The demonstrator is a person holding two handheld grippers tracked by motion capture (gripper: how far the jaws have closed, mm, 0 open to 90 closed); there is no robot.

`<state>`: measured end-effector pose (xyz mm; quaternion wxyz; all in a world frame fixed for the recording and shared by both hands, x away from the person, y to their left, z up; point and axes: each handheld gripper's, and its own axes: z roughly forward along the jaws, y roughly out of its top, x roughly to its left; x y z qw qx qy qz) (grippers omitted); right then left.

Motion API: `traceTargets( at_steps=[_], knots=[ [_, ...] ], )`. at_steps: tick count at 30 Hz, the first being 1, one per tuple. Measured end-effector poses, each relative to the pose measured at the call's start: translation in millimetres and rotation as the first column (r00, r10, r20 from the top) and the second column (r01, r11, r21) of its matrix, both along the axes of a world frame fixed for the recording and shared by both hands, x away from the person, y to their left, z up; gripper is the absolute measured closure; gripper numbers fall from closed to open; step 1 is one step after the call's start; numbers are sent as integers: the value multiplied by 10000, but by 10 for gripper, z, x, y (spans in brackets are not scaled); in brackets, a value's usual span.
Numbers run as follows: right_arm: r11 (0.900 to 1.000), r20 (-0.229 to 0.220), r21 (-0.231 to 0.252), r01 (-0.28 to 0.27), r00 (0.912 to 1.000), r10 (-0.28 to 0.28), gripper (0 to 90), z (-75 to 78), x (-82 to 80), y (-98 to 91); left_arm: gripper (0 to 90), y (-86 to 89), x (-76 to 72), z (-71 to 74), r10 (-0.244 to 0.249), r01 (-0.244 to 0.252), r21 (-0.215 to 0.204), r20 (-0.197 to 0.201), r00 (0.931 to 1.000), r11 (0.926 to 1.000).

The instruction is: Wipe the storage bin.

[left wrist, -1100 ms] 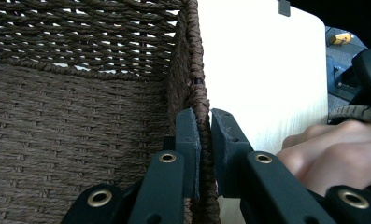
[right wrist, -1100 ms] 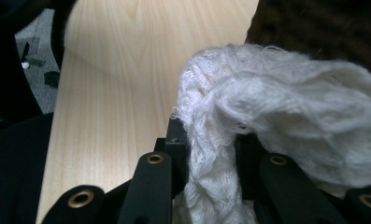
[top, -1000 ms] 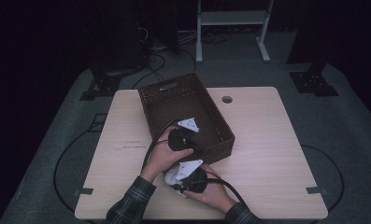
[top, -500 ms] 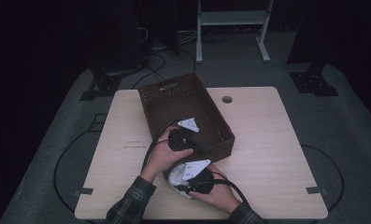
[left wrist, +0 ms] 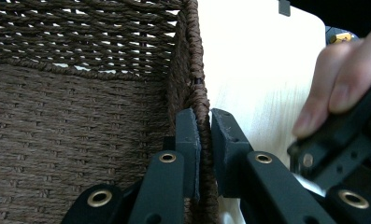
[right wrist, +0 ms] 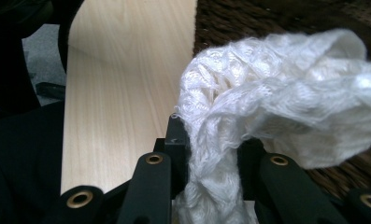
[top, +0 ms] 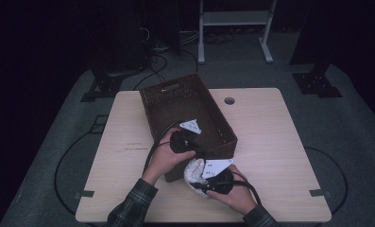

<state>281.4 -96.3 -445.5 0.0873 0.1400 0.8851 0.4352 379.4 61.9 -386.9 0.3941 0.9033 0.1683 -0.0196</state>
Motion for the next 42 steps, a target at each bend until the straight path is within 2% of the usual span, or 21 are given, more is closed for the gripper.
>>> traceTargets(
  at_steps=[13, 19, 25, 29, 33, 39, 42],
  knots=[
    [9963, -94, 66, 857, 9963, -857, 722, 16, -25, -381, 806, 2, 3, 1, -6, 6, -1, 0, 10000, 10000],
    [9892, -111, 196, 1452, 9894, -1451, 719, 43, -30, -626, 792, 15, 1, 7, -38, 39, -162, 21, 10000, 9999],
    [9791, -94, 148, 2029, 9792, -2028, 720, 39, -35, -866, 690, 77, -13, 67, 122, -119, -582, 38, 9999, 9982],
    [9673, -48, 237, 2527, 9675, -2527, 720, 62, -41, -1042, 608, 113, -46, 116, 226, -216, -460, 213, 9995, 9987],
    [9539, 61, 296, 2986, 9543, -2988, 720, 79, -29, -1217, 545, 206, -85, 187, 383, -360, -599, 377, 9986, 9976],
    [9233, 25, 258, 3832, 9236, -3834, 720, 60, 54, -1473, 444, 432, -169, 271, 801, -763, -609, 627, 9948, 9952],
    [9046, 56, 160, 4260, 9046, -4261, 720, 32, 132, -1587, 414, 578, -220, 304, 1083, -1032, -669, 772, 9911, 9924]
  ],
)
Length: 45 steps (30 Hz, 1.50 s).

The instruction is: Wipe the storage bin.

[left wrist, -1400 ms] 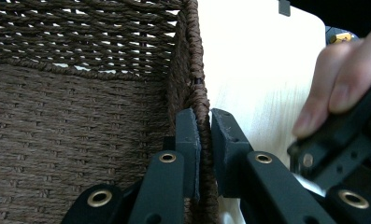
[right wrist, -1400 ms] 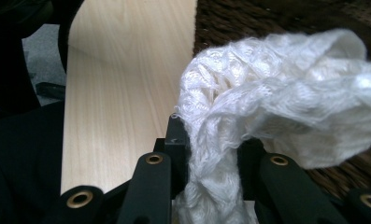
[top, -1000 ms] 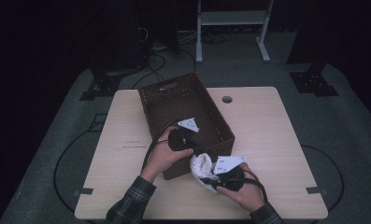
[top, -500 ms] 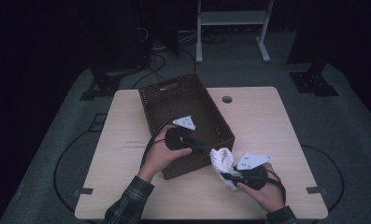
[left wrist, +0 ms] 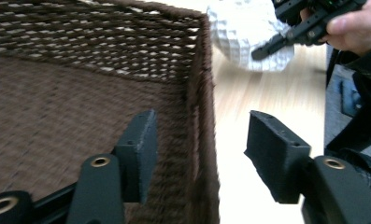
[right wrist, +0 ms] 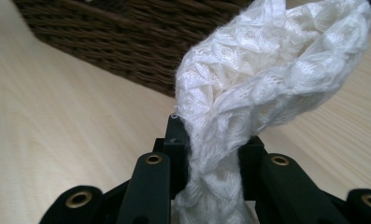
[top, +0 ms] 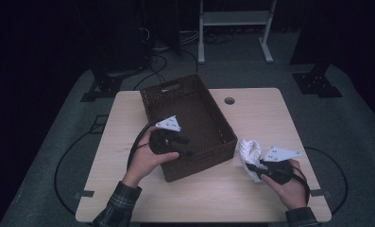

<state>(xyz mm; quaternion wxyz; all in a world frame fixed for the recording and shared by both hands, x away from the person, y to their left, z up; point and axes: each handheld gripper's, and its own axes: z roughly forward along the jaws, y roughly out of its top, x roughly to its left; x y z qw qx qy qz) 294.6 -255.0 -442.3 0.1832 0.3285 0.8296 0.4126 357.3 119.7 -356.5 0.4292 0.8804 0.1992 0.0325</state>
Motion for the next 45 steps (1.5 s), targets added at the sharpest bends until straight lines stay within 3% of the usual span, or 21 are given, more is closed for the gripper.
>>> traceTargets(
  at_steps=[7, 14, 23, 27, 34, 38, 42, 45],
  knots=[
    [9956, -209, -210, 914, 9956, -918, 719, -101, 217, -201, 348, 374, -99, 24, 650, -648, -147, 170, 9977, 9978],
    [9822, -278, -298, 1854, 9821, -1862, 718, -167, 433, -372, 324, 749, -205, -36, 1423, -1422, -250, 31, 9898, 9895],
    [9723, -596, -439, 2295, 9709, -2318, 704, -258, 546, -478, 293, 1109, -229, -337, 2396, -2397, 7, -219, 9706, 9709],
    [9702, -648, -691, 2322, 9694, -2367, 619, -275, 534, -477, 285, 1214, -180, -512, 2763, -2758, 197, -370, 9603, 9610],
    [9679, -439, -574, 2449, 9679, -2475, 468, -230, 482, -457, 276, 1283, -110, -772, 3290, -3256, 620, -541, 9428, 9435],
    [9666, -133, -247, 2553, 9667, -2556, 462, -138, 431, -467, 268, 1288, -89, -898, 3503, -3432, 1001, -650, 9344, 9339],
    [9677, 155, 103, 2520, 9676, -2521, 462, -24, 384, -457, 263, 1299, -89, -1011, 3572, -3459, 1327, -737, 9311, 9289],
    [9702, 381, 453, 2382, 9700, -2399, 517, 68, 363, -424, 259, 1318, -93, -1075, 3732, -3598, 1528, -696, 9251, 9204]
  ],
)
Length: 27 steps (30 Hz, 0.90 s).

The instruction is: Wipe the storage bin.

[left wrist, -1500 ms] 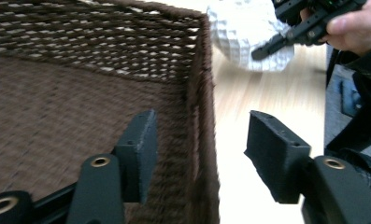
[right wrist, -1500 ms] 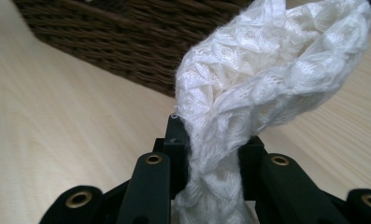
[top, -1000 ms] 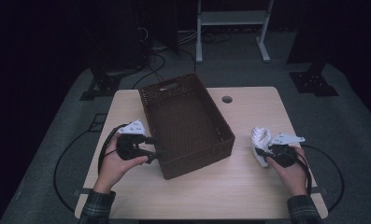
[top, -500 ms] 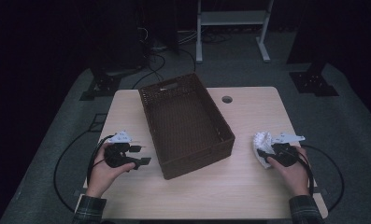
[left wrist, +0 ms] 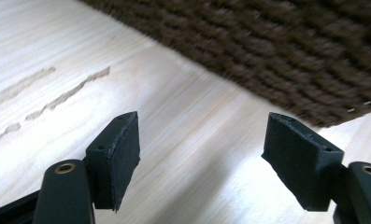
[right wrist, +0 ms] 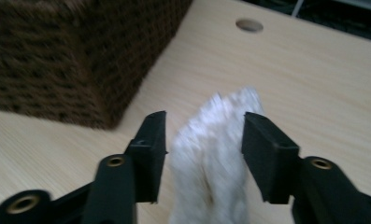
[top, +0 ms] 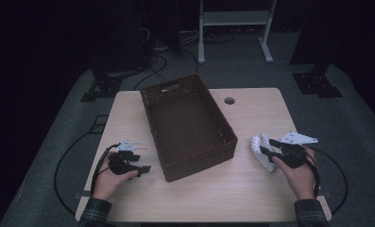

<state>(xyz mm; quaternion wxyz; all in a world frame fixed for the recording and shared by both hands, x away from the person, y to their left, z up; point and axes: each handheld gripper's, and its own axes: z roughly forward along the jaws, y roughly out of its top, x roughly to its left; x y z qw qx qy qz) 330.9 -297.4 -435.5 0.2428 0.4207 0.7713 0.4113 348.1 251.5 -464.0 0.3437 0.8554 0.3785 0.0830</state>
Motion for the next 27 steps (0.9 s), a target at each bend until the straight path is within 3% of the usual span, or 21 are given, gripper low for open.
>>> traceTargets(
  at_steps=[4, 12, 20, 22, 27],
  knots=[
    [9988, 75, 288, -397, 9992, 395, 655, 107, 15, 81, 239, -5, 0, -73, 62, -61, 525, -14, 10000, 9986],
    [9913, 39, 484, -1221, 9925, 1220, 893, 161, 108, 296, 188, -17, 6, -153, 14, -3, 1027, -100, 9999, 9947],
    [9855, -26, 540, -1610, 9869, 1614, 898, 161, 244, 492, 117, 20, -7, -201, -43, 21, 963, 229, 9997, 9954],
    [9836, -22, 604, -1702, 9853, 1706, 898, 165, 268, 533, 92, 26, -34, -233, -113, 32, 1223, 651, 9978, 9925],
    [9782, 43, 651, -1974, 9803, 1976, 898, 179, 303, 637, 19, 93, -72, -311, -94, 15, 688, 1144, 9934, 9976]
  ],
)
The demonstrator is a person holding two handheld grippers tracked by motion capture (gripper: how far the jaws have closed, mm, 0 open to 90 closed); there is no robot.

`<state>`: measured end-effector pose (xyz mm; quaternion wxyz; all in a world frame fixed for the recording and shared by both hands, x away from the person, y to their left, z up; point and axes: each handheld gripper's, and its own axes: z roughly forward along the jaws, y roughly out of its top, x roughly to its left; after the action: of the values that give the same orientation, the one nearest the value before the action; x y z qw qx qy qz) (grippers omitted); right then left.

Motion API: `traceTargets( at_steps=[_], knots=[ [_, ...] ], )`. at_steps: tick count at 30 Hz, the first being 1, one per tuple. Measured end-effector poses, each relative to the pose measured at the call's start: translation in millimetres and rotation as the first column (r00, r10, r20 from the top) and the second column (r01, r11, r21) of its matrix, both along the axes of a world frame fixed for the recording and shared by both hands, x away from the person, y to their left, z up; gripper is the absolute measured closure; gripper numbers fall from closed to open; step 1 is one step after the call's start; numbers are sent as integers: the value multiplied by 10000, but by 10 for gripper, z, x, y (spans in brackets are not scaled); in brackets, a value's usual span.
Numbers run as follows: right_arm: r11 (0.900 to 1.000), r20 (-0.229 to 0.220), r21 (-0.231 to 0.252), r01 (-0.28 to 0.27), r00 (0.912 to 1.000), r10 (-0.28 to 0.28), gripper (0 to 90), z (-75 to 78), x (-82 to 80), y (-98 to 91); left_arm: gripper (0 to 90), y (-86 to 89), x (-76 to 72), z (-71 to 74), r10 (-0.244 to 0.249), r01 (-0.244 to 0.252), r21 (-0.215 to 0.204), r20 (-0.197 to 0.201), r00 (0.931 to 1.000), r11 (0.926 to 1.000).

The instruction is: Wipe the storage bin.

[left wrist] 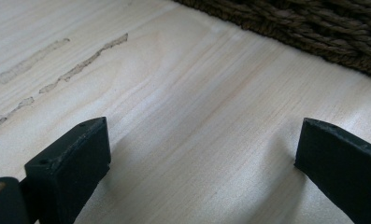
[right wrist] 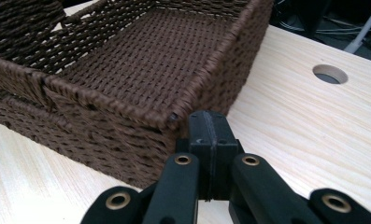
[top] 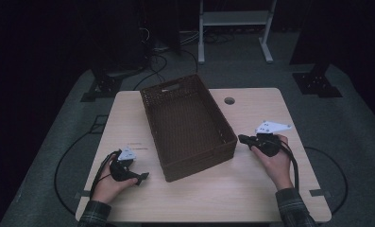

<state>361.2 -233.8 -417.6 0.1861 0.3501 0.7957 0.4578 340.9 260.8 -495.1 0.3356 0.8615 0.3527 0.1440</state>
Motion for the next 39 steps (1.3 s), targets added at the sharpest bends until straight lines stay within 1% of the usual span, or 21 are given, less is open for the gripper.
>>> traceTargets(
  at_steps=[2, 3, 5, 9, 16, 17, 18, 20, 26, 32, 36, 39],
  knots=[
    [10000, -11, -37, -45, 10000, 45, 898, 4, 3, 35, 16, 13, -7, -9, -30, 30, -75, 85, 10000, 10000],
    [10000, 21, -73, -28, 10000, 28, 898, 5, 6, 43, 15, 16, -12, -23, 2, 2, -191, 182, 9998, 9998],
    [10000, 16, 20, -51, 10000, 51, 898, 7, 11, 38, 0, 28, -19, -47, 6, 4, -324, 322, 9995, 9995],
    [9999, -25, 53, -99, 9999, 99, 898, 9, 1, 44, 0, 29, -16, -49, 3, 9, -354, 335, 9994, 9994],
    [9983, 12, 12, -584, 9983, 584, 898, 26, -64, 119, 0, 29, -4, -48, -55, 66, -334, 328, 9994, 9994],
    [9983, 12, 12, -584, 9983, 584, 898, 26, -64, 119, 0, 29, -4, -48, -55, 66, -334, 328, 9994, 9994],
    [9972, 1, -32, -744, 9972, 744, 898, 39, -92, 149, 0, 29, -3, -48, -62, 73, -333, 322, 9995, 9994],
    [9962, 1, -45, -875, 9962, 875, 898, 45, -110, 168, 0, 29, -1, -48, -66, 77, -336, 321, 9995, 9994],
    [9930, -16, -71, -1175, 9931, 1175, 898, 49, -156, 231, 0, 34, -5, -48, -128, 139, -350, 324, 9994, 9993],
    [9907, -10, -131, -1351, 9908, 1351, 898, 52, -184, 270, 0, 61, -56, -47, -394, 405, -331, 312, 9987, 9986],
    [9894, -43, -160, -1441, 9896, 1441, 898, 57, -202, 289, 0, 79, -102, -48, -426, 437, -323, 336, 9985, 9985],
    [9866, 5, -184, -1624, 9867, 1624, 898, 59, -213, 313, 0, 92, -136, -47, -464, 474, -320, 315, 9984, 9984]
  ],
)
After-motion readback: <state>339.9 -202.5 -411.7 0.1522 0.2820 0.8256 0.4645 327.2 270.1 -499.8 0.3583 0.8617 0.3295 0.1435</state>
